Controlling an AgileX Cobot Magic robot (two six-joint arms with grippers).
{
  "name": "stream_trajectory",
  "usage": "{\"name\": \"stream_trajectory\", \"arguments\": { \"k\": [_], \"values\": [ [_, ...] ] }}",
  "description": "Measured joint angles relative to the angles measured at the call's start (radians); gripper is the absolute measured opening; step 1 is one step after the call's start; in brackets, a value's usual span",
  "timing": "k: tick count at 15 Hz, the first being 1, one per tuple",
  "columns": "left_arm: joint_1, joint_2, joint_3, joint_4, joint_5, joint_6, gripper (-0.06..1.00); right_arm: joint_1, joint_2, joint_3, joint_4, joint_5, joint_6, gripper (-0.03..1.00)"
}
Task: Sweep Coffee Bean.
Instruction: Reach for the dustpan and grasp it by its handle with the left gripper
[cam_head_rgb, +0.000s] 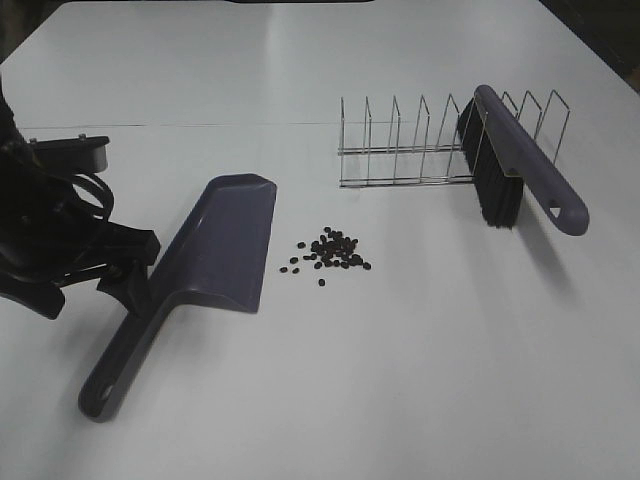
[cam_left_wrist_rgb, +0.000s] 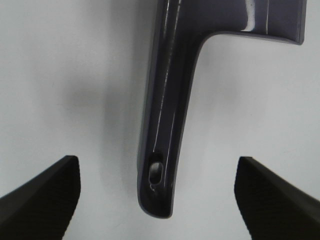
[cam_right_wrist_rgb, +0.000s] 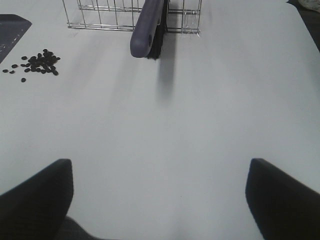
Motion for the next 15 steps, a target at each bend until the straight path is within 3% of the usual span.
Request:
{"name": "stream_trajectory", "arguments": {
  "k": [5,15],
  "values": [
    [-0.002,0.09,-0.002,0.001,-0.056,-0.004,0.76,0.0,0.0,0.0,0.0,0.0,0.0,0.82],
    [-0.053,0.263,-0.12,0.011,-0.039,0.008,0.75,0.0,0.0,0.0,0.0,0.0,0.0,0.82]
  ]
}}
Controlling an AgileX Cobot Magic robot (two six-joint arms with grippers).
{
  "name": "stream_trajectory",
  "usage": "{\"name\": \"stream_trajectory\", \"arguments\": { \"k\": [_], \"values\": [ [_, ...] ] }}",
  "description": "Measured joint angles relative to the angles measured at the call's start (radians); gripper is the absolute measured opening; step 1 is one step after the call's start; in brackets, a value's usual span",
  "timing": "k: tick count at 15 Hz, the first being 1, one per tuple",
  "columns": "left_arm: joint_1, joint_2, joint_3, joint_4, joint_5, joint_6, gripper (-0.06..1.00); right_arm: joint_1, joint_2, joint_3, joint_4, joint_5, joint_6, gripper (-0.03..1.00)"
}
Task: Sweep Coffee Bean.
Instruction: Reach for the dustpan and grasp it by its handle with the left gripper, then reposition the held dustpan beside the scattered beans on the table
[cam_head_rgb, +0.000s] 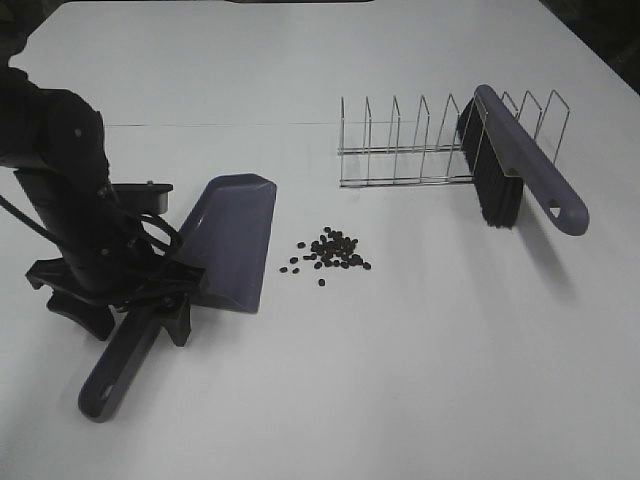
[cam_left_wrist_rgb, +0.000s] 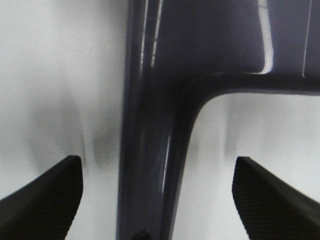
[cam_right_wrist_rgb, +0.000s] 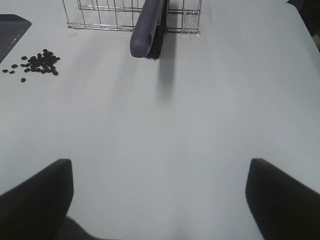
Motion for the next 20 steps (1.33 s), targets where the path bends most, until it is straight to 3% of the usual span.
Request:
{"name": "stream_trajectory", "arguments": {
  "k": [6,10,20],
  "values": [
    [-0.001,0.023,-0.009,0.037,0.011,0.0,0.61,0.0,0.0,0.0,0.0,0.0,0.0,0.82],
    [-0.001,0.025,-0.009,0.042,0.01,0.0,0.34,0.0,0.0,0.0,0.0,0.0,0.0,0.82],
    [0.0,0.025,-0.009,0.072,0.034,0.0,0.32,0.0,0.0,0.0,0.0,0.0,0.0,0.82]
  ]
}}
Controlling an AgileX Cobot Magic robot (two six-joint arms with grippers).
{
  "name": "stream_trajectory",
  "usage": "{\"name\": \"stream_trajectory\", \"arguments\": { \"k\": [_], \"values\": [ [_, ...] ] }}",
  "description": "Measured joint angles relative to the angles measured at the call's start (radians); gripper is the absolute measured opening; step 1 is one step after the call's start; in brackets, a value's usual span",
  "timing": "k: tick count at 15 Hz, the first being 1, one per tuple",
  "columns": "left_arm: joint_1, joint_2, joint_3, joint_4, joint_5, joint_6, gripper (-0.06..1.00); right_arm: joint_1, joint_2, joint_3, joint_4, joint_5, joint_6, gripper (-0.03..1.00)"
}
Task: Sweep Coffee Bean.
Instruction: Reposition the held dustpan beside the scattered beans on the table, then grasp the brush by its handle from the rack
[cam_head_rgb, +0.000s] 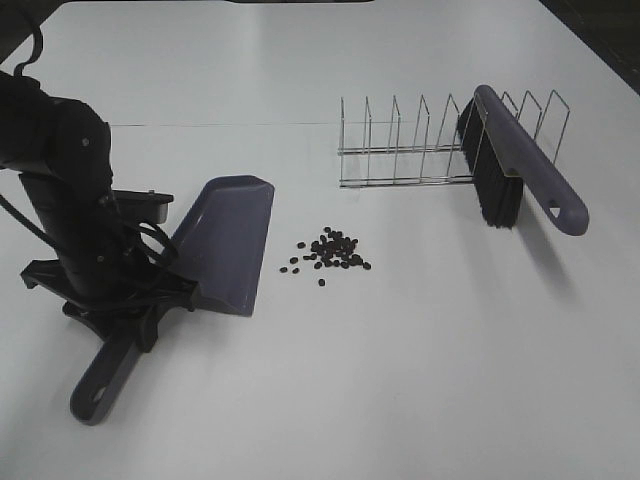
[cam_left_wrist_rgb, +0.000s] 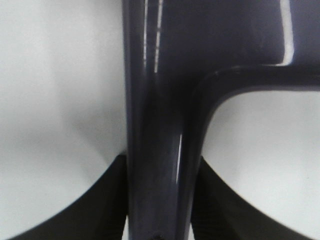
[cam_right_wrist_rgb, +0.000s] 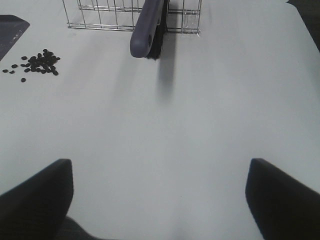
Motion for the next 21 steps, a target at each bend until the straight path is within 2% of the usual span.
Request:
{"name": "stream_trajectory", "arguments": {
  "k": [5,9,12,18,21],
  "values": [
    [0.001,-0.04,0.0,0.068,0.02,0.0,0.32,0.0,0.0,0.0,0.0,0.0,0.005,0.82],
    [0.058,-0.102,0.0,0.098,0.033,0.0,0.32,0.0,0.049,-0.038,0.0,0.0,0.043,0.82],
    [0.09,-0.106,0.0,0.147,0.1,0.054,0.32,0.0,0.174,-0.095,0.0,0.002,0.067,0.82],
    [0.09,-0.106,0.0,0.154,0.091,0.079,0.32,0.0,0.51,-0.297,0.0,0.106,0.074,0.81],
    [0.09,-0.106,0.0,0.154,0.091,0.079,0.32,0.0,0.63,-0.384,0.0,0.108,0.075,0.81]
  ]
}}
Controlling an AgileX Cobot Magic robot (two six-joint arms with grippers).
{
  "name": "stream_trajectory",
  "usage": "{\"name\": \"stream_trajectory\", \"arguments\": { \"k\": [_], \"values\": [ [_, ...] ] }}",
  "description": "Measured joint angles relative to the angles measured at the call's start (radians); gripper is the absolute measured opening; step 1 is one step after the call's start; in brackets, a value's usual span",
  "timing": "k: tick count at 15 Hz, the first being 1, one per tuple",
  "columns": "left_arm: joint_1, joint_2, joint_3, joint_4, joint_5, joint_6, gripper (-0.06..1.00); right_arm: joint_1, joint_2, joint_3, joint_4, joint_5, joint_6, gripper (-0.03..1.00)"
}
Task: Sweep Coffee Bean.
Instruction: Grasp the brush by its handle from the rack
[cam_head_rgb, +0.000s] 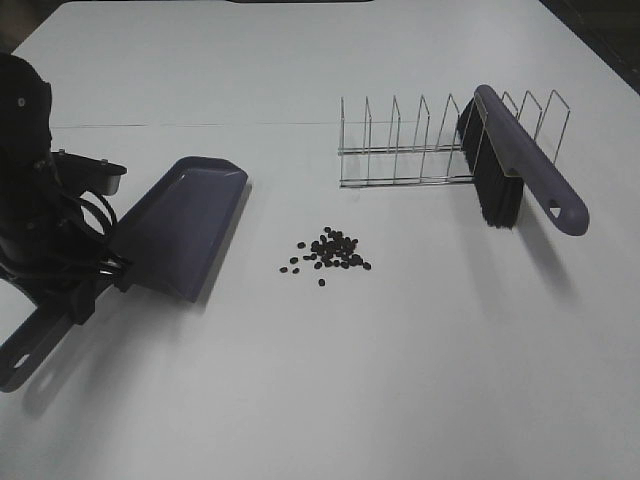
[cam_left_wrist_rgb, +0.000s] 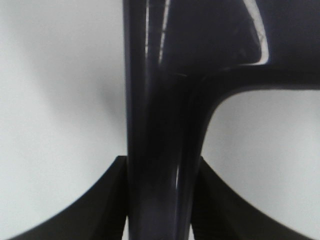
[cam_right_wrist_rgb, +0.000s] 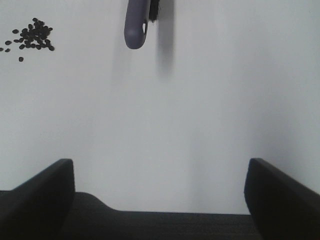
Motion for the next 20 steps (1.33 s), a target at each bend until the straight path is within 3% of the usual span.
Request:
{"name": "stream_trajectory", "arguments": {
  "k": [13,20],
  "values": [
    [0.0,0.0,0.0,-0.002,-0.002,0.003,0.32,0.0,0.491,-0.226,0.003,0.0,-0.006,0.81],
    [0.0,0.0,0.0,-0.002,-0.002,0.003,0.32,0.0,0.79,-0.451,0.101,-0.001,-0.035,0.81]
  ]
}}
